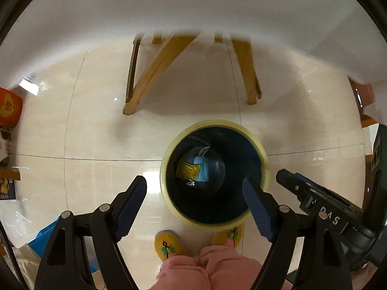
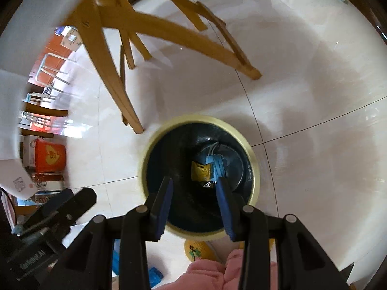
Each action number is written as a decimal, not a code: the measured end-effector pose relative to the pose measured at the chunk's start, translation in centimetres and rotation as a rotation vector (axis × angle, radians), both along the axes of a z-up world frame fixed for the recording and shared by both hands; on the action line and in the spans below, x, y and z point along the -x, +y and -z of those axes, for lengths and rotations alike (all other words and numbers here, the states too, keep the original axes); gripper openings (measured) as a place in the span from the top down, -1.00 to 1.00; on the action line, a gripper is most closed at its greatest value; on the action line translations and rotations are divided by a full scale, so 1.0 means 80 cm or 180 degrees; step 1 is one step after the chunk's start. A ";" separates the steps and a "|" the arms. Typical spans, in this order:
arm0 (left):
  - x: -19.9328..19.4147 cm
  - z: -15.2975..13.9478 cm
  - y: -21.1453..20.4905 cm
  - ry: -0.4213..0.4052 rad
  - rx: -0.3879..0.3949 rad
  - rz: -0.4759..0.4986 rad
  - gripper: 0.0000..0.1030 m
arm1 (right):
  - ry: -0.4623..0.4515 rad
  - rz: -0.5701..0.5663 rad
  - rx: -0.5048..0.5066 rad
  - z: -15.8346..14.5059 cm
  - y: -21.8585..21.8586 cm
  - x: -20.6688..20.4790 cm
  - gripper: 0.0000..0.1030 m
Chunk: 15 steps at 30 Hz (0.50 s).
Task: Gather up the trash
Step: 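Carry mask and yellow bag to the bin and open both tools, then grasp the red can with the left tool while the right grasps the white tissue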
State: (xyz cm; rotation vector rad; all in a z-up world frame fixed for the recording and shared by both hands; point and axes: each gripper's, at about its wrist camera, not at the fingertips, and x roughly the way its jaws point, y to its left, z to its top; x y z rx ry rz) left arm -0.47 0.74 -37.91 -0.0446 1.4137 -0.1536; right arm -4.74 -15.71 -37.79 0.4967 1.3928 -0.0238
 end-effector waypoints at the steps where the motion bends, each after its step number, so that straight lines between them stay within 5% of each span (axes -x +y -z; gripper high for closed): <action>1: 0.003 -0.013 0.000 -0.0002 0.0008 0.0024 -0.55 | -0.0016 0.0002 0.0006 -0.017 0.000 0.002 0.27; 15: 0.029 -0.280 0.024 -0.0383 0.0252 0.0360 -0.55 | -0.0338 -0.0199 0.0187 -0.285 0.027 0.024 0.27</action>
